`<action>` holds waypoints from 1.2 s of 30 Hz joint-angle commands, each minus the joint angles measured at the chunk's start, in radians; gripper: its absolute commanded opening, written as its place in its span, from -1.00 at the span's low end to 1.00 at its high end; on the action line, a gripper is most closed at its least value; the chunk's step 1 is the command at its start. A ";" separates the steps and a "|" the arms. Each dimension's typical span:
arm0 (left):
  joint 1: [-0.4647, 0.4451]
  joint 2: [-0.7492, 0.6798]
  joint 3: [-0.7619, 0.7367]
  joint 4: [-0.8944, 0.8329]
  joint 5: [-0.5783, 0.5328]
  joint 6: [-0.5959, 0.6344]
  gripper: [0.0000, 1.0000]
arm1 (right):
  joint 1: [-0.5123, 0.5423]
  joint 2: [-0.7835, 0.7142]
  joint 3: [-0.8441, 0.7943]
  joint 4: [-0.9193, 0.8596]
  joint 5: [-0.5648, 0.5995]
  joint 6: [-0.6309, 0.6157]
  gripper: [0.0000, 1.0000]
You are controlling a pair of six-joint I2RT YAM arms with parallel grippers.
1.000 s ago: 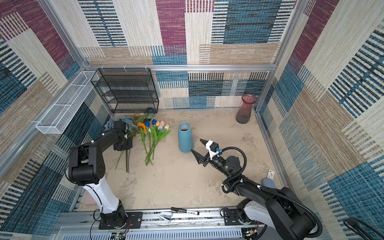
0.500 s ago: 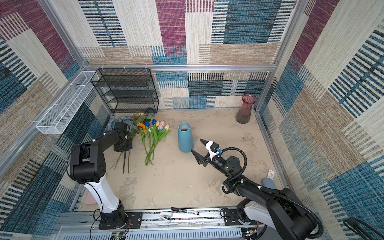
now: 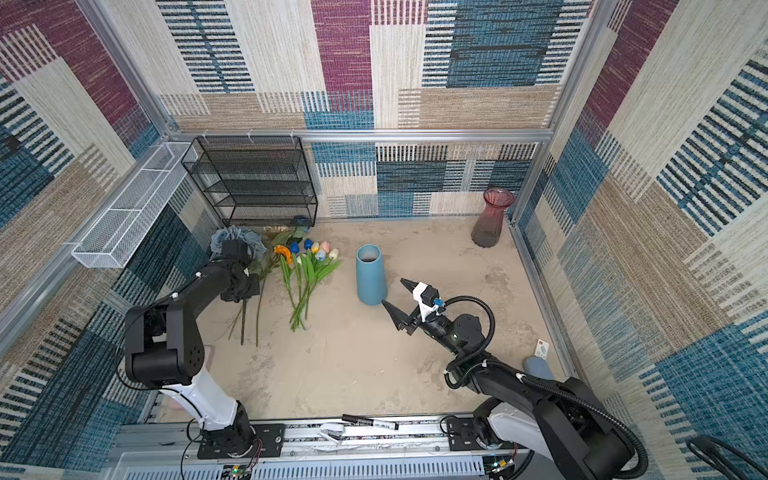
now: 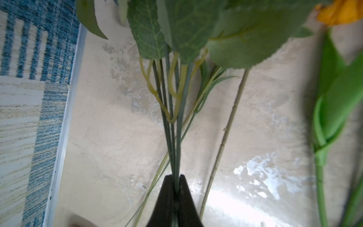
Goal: Arrange the flowers into the vase
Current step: 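Lift the blue roses upright with the left gripper toward the vase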
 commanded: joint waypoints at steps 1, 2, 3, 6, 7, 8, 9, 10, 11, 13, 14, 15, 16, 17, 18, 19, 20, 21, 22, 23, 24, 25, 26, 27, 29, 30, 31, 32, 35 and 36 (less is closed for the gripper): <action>-0.022 -0.099 -0.034 0.003 0.006 -0.094 -1.00 | 0.000 -0.005 -0.004 0.057 0.008 -0.004 0.58; -0.030 -0.138 -0.051 0.003 0.013 -0.115 -1.00 | 0.000 -0.006 -0.006 0.057 0.011 -0.004 0.58; -0.037 -0.173 -0.067 0.003 0.017 -0.126 -1.00 | 0.000 -0.009 -0.007 0.057 0.012 -0.004 0.58; -0.044 -0.299 -0.128 0.000 0.008 -0.169 -1.00 | 0.000 -0.014 -0.012 0.061 0.017 -0.004 0.58; -0.045 -0.346 -0.152 -0.001 0.012 -0.178 -1.00 | 0.000 -0.014 -0.014 0.064 0.019 -0.003 0.59; -0.046 -0.396 -0.176 0.000 0.022 -0.188 -1.00 | 0.000 -0.013 -0.014 0.065 0.019 -0.003 0.59; -0.047 -0.436 -0.195 0.001 0.039 -0.196 -1.00 | 0.000 -0.013 -0.014 0.066 0.017 -0.002 0.59; -0.049 -0.481 -0.219 0.006 0.061 -0.202 -1.00 | 0.000 -0.010 -0.014 0.069 0.017 -0.001 0.59; -0.053 -0.523 -0.242 0.014 0.073 -0.205 -1.00 | 0.000 -0.005 -0.014 0.069 0.017 -0.001 0.59; -0.060 -0.591 -0.262 0.017 0.101 -0.198 -1.00 | 0.001 0.002 -0.013 0.073 0.017 0.000 0.59; -0.070 -0.627 -0.270 0.019 0.115 -0.194 -1.00 | 0.001 0.004 -0.014 0.076 0.016 0.002 0.59; -0.079 -0.656 -0.276 0.032 0.140 -0.181 -1.00 | 0.001 0.006 -0.014 0.076 0.015 0.002 0.59; -0.097 -0.691 -0.280 0.046 0.159 -0.162 -1.00 | 0.002 0.006 -0.013 0.079 0.014 0.003 0.59; -0.120 -0.719 -0.280 0.064 0.173 -0.144 -1.00 | 0.001 0.004 -0.015 0.079 0.016 0.002 0.59; -0.139 -0.739 -0.278 0.086 0.204 -0.116 -1.00 | 0.002 0.004 -0.016 0.079 0.020 0.001 0.59; -0.164 -0.758 -0.271 0.101 0.217 -0.094 -1.00 | 0.002 0.001 -0.018 0.081 0.023 0.000 0.59; -0.191 -0.772 -0.259 0.116 0.218 -0.079 -1.00 | 0.002 0.000 -0.021 0.082 0.027 -0.003 0.59; -0.212 -0.783 -0.256 0.143 0.243 -0.050 -1.00 | 0.002 -0.002 -0.023 0.083 0.031 -0.004 0.59; -0.235 -0.794 -0.253 0.181 0.279 -0.021 -1.00 | 0.003 -0.005 -0.024 0.086 0.036 -0.004 0.59; -0.249 -0.803 -0.255 0.217 0.319 -0.004 -1.00 | 0.003 -0.006 -0.028 0.091 0.038 -0.004 0.59; -0.259 -0.813 -0.262 0.266 0.390 0.014 -1.00 | 0.003 -0.008 -0.032 0.096 0.044 -0.004 0.59; -0.268 -0.822 -0.272 0.325 0.446 0.021 -1.00 | 0.003 -0.008 -0.034 0.098 0.046 -0.006 0.59; -0.274 -0.827 -0.283 0.377 0.485 0.017 -1.00 | 0.003 -0.008 -0.034 0.098 0.049 -0.009 0.59; -0.278 -0.832 -0.298 0.448 0.552 0.021 -1.00 | 0.003 -0.007 -0.035 0.097 0.052 -0.011 0.59; -0.291 -0.830 -0.316 0.553 0.629 0.020 -1.00 | 0.003 -0.005 -0.037 0.100 0.059 -0.012 0.59; -0.299 -0.824 -0.319 0.596 0.666 0.024 -1.00 | 0.003 -0.005 -0.041 0.105 0.061 -0.012 0.59; -0.311 -0.816 -0.316 0.631 0.705 0.033 -1.00 | 0.003 -0.004 -0.043 0.108 0.065 -0.012 0.59; -0.323 -0.806 -0.312 0.653 0.718 0.039 -1.00 | 0.003 -0.003 -0.044 0.109 0.068 -0.014 0.59; -0.382 -0.774 -0.286 0.703 0.757 0.081 -1.00 | 0.003 0.000 -0.046 0.115 0.074 -0.014 0.59; -0.408 -0.764 -0.278 0.720 0.753 0.096 -1.00 | 0.004 0.000 -0.046 0.118 0.074 -0.014 0.59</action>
